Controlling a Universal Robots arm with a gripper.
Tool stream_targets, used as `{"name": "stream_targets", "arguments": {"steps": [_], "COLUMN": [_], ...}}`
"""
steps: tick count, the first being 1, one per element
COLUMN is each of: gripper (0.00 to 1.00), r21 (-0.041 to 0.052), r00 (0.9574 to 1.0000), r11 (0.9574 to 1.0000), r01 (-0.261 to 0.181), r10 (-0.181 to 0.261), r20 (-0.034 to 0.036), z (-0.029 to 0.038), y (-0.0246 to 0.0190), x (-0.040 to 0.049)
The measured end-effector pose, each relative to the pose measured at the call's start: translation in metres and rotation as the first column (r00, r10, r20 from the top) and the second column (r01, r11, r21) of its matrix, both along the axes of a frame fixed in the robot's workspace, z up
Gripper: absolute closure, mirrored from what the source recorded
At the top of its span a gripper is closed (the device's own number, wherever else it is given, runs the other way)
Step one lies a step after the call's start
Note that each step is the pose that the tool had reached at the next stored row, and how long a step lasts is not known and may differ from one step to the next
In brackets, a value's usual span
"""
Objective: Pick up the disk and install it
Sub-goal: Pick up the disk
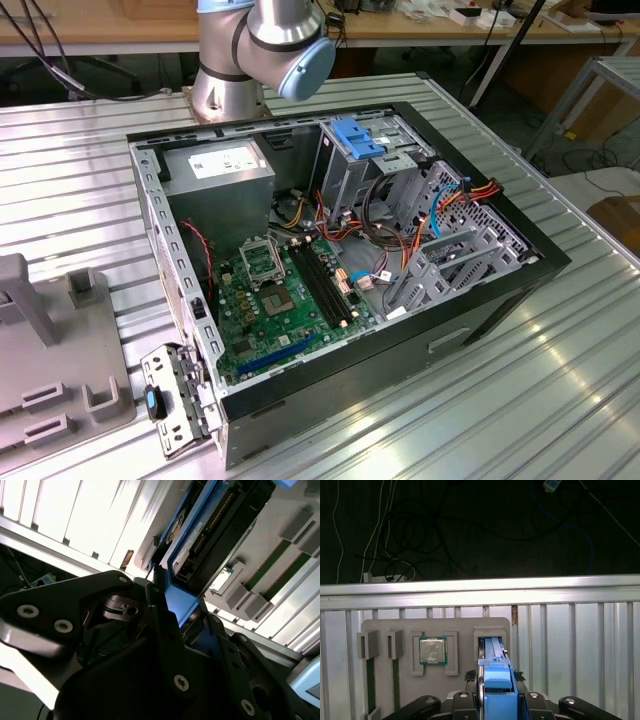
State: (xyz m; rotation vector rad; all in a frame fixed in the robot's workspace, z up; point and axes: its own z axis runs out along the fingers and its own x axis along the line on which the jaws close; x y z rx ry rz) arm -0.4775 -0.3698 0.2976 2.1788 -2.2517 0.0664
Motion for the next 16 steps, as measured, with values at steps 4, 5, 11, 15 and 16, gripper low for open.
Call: {"name": "stream_targets", "arguments": {"steps": [4, 5, 11, 15, 16], "gripper": [0.63, 0.63, 0.63, 0.63, 0.63], "r21": [0.0, 0.0, -0.0001, -0.0003, -0.0003], "r00": [1.0, 1.0, 1.0, 1.0, 1.0], "r11": [1.0, 1.0, 1.0, 1.0, 1.0], "r01": [0.0, 0.0, 0.0, 0.0, 0.0], "r10": [0.0, 0.0, 0.0, 0.0, 0.0], "r20": [0.0, 0.0, 0.0003, 0.0002, 0.0002], "z": [-0.0001, -0.0001, 0.0083, 0.015, 0.0173], "y": [0.0, 0.0, 0.0, 0.0, 0.0], "x": [0.0, 0.0, 0.0, 0.0, 0.0]}}
